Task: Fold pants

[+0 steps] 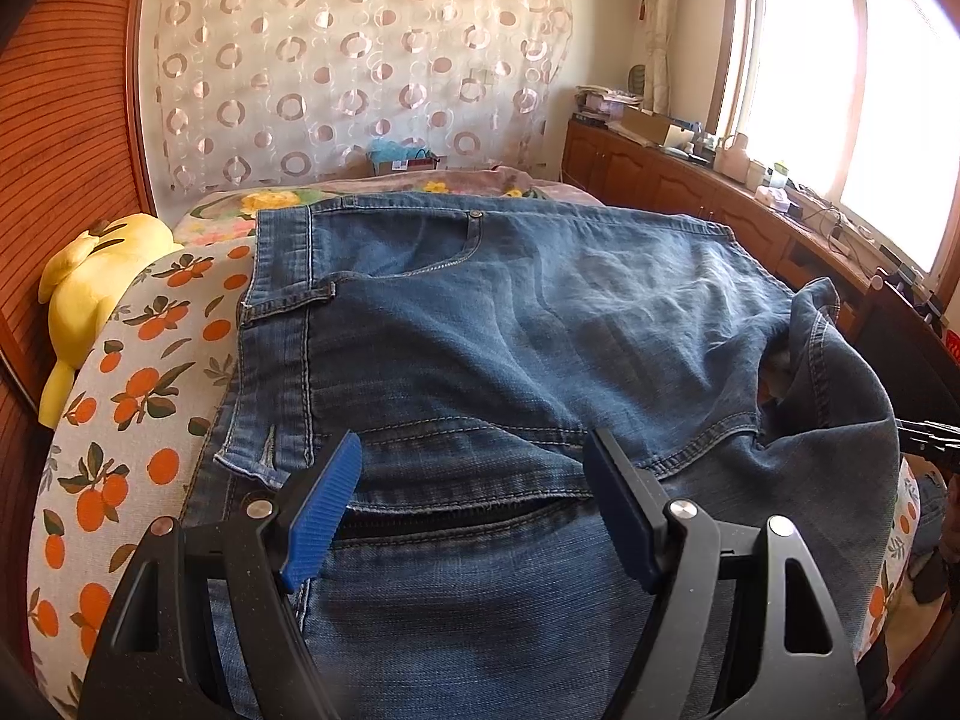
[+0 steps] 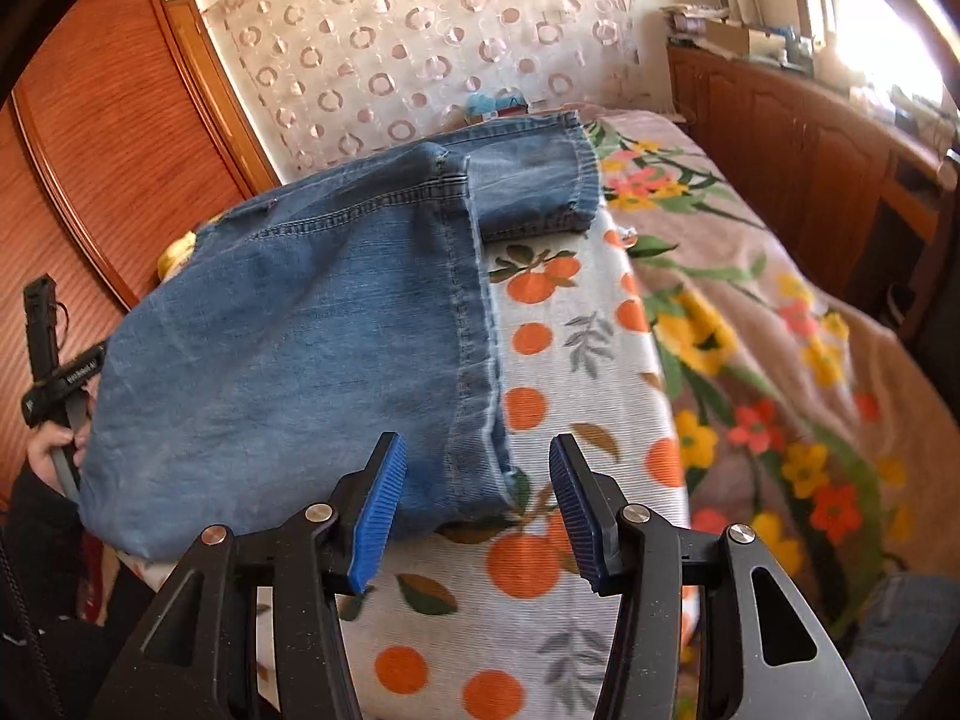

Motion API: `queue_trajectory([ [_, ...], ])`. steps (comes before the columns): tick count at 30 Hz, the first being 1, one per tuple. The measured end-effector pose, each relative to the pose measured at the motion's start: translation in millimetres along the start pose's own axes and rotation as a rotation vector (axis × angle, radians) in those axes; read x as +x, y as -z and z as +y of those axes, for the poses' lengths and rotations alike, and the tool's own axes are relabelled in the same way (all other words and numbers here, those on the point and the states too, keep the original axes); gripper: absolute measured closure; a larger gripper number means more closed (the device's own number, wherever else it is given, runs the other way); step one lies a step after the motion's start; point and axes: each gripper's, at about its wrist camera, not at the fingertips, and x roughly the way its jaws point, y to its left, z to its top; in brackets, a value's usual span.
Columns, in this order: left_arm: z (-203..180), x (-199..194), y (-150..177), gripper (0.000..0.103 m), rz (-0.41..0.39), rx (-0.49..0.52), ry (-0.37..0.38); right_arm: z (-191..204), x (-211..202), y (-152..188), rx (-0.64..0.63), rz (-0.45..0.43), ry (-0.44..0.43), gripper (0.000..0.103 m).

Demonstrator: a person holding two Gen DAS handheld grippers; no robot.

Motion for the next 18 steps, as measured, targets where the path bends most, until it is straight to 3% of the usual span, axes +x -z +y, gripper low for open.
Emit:
queue_trajectory([
  [2, 0.1, -0.4, 0.2, 0.026, -0.003, -0.001, -0.003, 2.5, 2.1, 1.9, 0.004, 0.011, -0.026, 0.058],
  [3, -0.7, 1.0, 0.4, 0.026, -0.003, 0.001, -0.005, 2.7, 2.1, 3.5, 0.004, 0.018, -0.029, 0.08],
  [4, -1.1, 0.2, 0.7, 0.026, -0.007, 0.003, -0.007, 3.5, 0.2, 3.0, 0.002, 0.02, -0.014, 0.088],
  [6, -3.4, -5.0, -0.2, 0.026, -0.032, 0.014, -0.022, 1.1, -9.7, 2.7, 0.001, 0.006, -0.007, 0.093],
  [9, -8.8, -19.3, -4.3, 0.026, -0.062, 0.027, -0.013, 2.6, -41.8, -0.1, -0.025, -0.017, 0.032, 0.093],
  [13, -12.8, -49.3, -7.0, 0.026, -0.09, 0.054, -0.01, 5.6, -93.2, -0.4, -0.072, -0.026, 0.15, 0.094],
  [18, 0.1, -86.4, 12.3, 0.026, -0.092, 0.043, -0.015, -3.1, -99.3, 22.9, -0.065, 0.075, 0.218, 0.094],
])
